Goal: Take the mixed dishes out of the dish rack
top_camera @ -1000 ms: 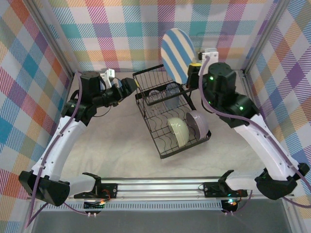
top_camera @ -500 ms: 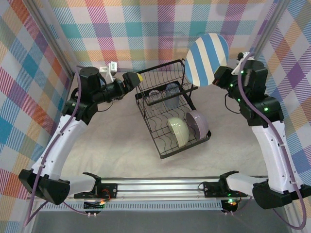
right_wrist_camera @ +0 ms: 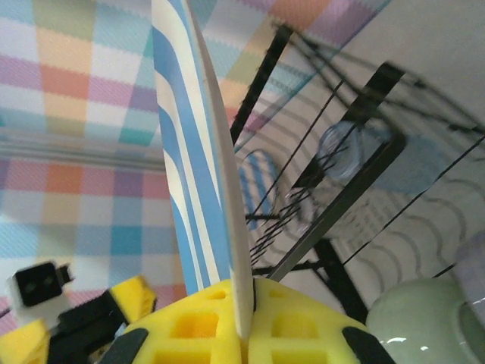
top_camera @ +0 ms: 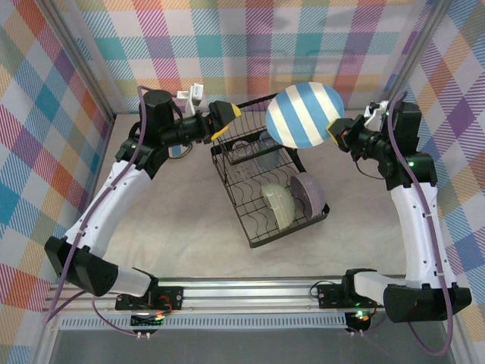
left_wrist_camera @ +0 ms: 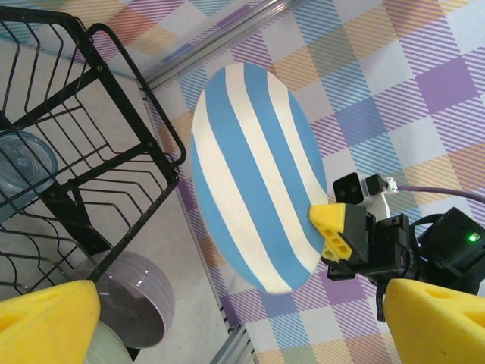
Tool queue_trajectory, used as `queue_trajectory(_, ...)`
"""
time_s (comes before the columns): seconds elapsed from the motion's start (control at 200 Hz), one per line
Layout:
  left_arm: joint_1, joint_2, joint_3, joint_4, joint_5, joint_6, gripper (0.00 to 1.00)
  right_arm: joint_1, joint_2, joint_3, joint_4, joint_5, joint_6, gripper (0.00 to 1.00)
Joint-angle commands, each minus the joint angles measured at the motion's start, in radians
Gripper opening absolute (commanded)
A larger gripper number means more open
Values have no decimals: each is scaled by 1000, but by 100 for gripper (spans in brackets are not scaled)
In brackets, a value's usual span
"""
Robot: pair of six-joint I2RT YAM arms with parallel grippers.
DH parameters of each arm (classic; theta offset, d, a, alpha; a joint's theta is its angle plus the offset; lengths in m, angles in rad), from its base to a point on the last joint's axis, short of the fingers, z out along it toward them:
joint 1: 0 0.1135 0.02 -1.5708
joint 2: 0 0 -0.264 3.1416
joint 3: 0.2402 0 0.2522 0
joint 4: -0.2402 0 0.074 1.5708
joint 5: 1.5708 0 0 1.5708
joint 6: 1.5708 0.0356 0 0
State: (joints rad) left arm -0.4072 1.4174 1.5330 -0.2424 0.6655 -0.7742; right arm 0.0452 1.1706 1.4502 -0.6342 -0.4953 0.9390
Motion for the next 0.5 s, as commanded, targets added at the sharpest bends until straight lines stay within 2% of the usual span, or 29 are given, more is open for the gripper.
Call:
queue_trajectory(0.0,-38,37,79,-74,21,34,95,-1,-2,-11,142,-171,71,0)
queue_trajectory(0.205,-97,124,185,-169,-20,66,89,-1,-2,-38,162,-229,79,0)
queue_trajectory(0.495,-140,185,240,-193,-71,59,78,0,6,-40,180,-279,82,0)
